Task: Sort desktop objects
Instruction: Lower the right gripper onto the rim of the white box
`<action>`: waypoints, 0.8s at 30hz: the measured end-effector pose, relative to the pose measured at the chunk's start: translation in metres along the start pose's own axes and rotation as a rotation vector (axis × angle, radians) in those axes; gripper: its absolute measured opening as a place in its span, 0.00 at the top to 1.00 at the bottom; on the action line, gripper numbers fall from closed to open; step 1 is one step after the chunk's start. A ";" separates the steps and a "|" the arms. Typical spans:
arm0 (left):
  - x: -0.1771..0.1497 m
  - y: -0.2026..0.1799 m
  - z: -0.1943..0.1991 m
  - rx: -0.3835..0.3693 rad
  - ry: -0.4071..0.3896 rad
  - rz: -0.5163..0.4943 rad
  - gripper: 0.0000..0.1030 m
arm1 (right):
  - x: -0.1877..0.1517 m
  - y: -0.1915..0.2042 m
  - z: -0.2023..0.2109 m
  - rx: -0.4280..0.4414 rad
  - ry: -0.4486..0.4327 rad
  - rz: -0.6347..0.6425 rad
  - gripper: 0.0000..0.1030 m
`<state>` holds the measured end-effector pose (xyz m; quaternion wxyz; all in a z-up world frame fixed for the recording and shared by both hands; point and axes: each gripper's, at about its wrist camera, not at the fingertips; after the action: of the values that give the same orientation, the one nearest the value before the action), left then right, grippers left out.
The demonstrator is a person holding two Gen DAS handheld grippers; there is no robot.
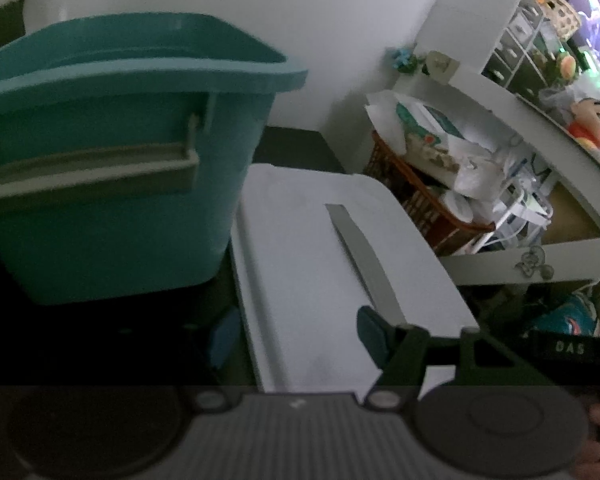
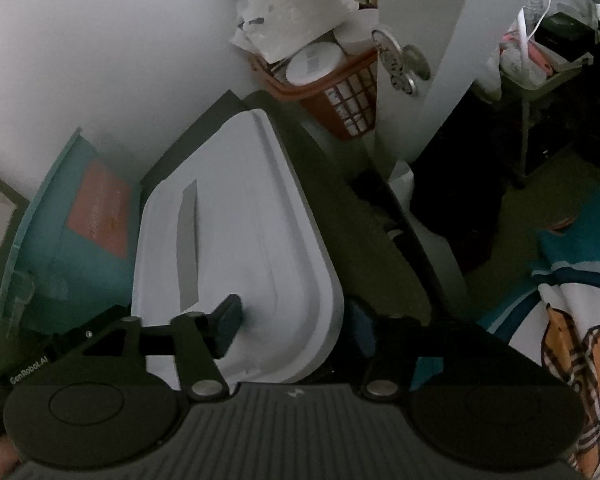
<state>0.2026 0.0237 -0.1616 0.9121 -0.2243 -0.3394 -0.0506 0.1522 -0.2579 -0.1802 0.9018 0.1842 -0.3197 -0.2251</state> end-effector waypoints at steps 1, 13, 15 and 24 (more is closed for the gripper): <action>0.000 0.000 0.000 0.000 0.002 0.001 0.34 | 0.000 0.000 -0.002 0.003 0.001 0.001 0.36; -0.002 0.001 -0.009 -0.001 0.023 0.007 0.34 | 0.007 -0.011 -0.023 0.055 -0.011 -0.050 0.21; -0.002 0.002 -0.010 -0.005 0.027 0.006 0.34 | 0.007 -0.012 -0.027 0.073 -0.015 -0.059 0.20; -0.007 -0.005 -0.010 0.005 0.032 0.035 0.34 | 0.009 -0.010 -0.038 0.142 -0.023 -0.075 0.19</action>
<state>0.2015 0.0141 -0.1708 0.9186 -0.2273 -0.3210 -0.0375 0.1803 -0.2636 -0.2078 0.8738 0.2568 -0.3379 -0.2374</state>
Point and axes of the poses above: each gripper's, at about its wrist camera, not at the fingertips, and z roughly against the way its jaws point, y to its left, x to its top, and after that the axes turned 3 degrees about z, right-handed
